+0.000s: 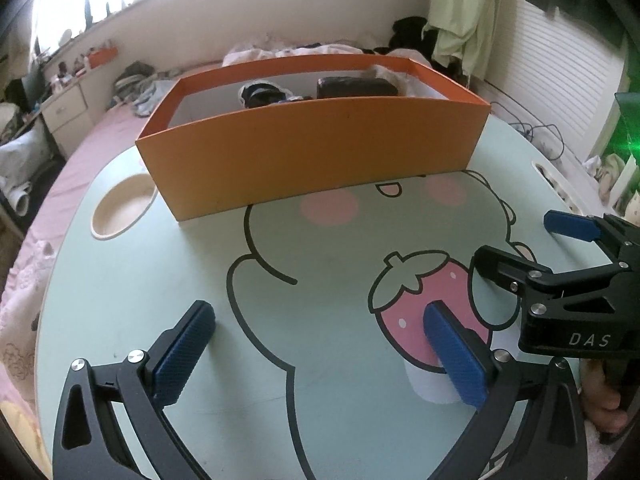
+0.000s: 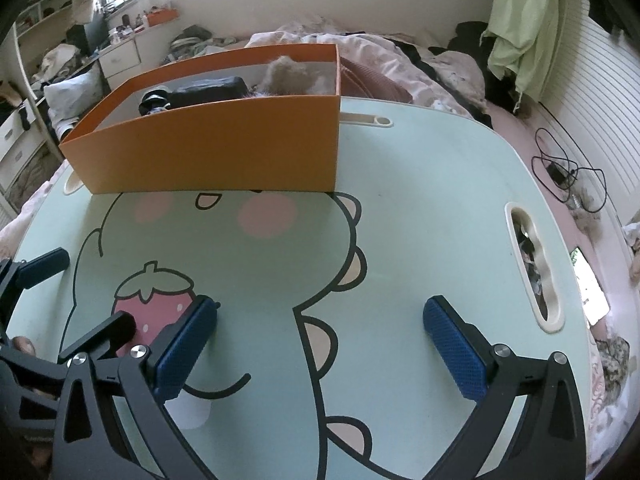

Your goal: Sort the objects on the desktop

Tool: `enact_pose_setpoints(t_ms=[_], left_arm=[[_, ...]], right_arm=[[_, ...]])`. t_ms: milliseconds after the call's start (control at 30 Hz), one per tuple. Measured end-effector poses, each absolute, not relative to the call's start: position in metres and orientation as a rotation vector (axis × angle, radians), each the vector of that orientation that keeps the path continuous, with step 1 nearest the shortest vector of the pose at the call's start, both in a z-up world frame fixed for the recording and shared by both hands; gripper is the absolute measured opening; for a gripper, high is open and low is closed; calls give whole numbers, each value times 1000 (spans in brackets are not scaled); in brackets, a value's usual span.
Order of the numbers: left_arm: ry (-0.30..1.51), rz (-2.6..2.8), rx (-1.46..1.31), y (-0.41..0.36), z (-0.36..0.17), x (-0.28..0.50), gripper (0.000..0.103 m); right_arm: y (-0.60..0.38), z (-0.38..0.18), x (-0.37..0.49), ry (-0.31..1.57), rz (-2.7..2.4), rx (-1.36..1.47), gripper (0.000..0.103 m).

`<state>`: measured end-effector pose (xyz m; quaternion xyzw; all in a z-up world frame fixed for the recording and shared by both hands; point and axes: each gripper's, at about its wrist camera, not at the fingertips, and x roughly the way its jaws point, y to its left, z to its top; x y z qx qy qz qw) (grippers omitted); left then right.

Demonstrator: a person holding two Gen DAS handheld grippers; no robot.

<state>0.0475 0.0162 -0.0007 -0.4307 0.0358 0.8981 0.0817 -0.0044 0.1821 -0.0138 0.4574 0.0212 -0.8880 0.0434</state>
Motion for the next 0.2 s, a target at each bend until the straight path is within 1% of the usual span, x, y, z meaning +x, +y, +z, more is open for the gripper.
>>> enact_pose_setpoints(t_ms=[200], left_arm=[[107,2684,-1287,17,0,47,103]], right_arm=[[182,-14,-4,65,-2715,1398,103]])
